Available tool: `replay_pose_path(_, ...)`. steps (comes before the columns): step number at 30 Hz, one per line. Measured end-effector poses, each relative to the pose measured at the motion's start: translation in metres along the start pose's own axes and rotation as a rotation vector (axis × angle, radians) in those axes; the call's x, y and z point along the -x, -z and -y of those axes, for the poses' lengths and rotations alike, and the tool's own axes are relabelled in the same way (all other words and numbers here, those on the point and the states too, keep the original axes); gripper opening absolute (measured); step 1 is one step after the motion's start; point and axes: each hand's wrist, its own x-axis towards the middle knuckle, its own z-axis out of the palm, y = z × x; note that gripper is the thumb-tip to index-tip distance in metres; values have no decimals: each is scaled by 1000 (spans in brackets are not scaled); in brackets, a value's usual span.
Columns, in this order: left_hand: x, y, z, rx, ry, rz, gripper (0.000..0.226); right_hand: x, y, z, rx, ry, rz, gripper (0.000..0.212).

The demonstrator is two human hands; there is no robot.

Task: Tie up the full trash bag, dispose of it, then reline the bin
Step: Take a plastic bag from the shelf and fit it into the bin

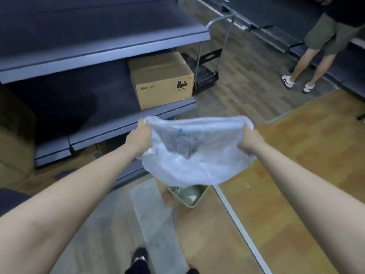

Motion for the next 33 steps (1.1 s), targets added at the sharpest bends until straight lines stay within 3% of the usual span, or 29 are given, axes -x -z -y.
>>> replay_pose_path(3, -6, 36, -33, 519, -109, -396, 61, -1, 61, 14, -271, 114, -540, 61)
replay_pose_path(4, -4, 42, -39, 564, -127, -455, 70, 3, 66, 14, -361, 131, -710, 62)
replay_pose_path(5, 0, 35, -40, 489, -136, -370, 78, 8, 57, 8, -352, 137, -747, 63)
replay_pose_path(6, 8, 19, -38, 271, -168, -138, 76, 14, 29, -4, -185, 167, -602, 64)
replay_pose_path(8, 42, -20, -27, -157, -158, 482, 50, 45, -50, -31, 208, 190, 136, 51)
replay_pose_path(9, 56, -33, -20, -255, -132, 614, 40, 60, -82, -44, 330, 188, 426, 42)
replay_pose_path(10, 61, -35, -18, -292, -154, 608, 34, 68, -96, -51, 364, 160, 555, 37)
replay_pose_path(11, 58, -33, -19, -296, -209, 543, 32, 68, -96, -51, 363, 148, 533, 35)
replay_pose_path(13, 40, -17, -27, -193, -269, 328, 28, 53, -67, -44, 336, 80, 338, 34)
replay_pose_path(15, 19, 6, -45, 166, -232, 8, 24, 35, -14, -28, 164, -12, 15, 38)
replay_pose_path(17, 15, 16, -59, 623, -225, -329, 39, 38, 23, -14, -99, 16, -426, 54)
replay_pose_path(18, 20, 15, -61, 694, -251, -433, 51, 46, 28, -11, -255, 65, -629, 61)
replay_pose_path(19, 26, 5, -56, 570, -283, -390, 61, 58, 28, -7, -351, 99, -695, 63)
replay_pose_path(20, 33, -12, -46, 306, -334, -189, 66, 73, 14, -10, -287, 122, -604, 61)
replay_pose_path(22, 60, -54, -18, -210, -314, 544, 59, 102, -44, -20, 22, 137, 21, 52)
replay_pose_path(23, 71, -72, -3, -331, -264, 776, 56, 115, -70, -29, 108, 101, 288, 45)
replay_pose_path(24, 74, -83, 9, -338, -228, 837, 59, 124, -89, -40, 100, 61, 421, 42)
replay_pose_path(27, 64, -88, 19, -168, -274, 620, 63, 120, -117, -68, 106, -40, 558, 55)
replay_pose_path(30, 51, -85, 10, -21, -245, 447, 60, 101, -113, -72, 79, -51, 442, 61)
replay_pose_path(33, 51, -87, 3, 89, -219, 399, 67, 91, -107, -60, -38, -16, 389, 69)
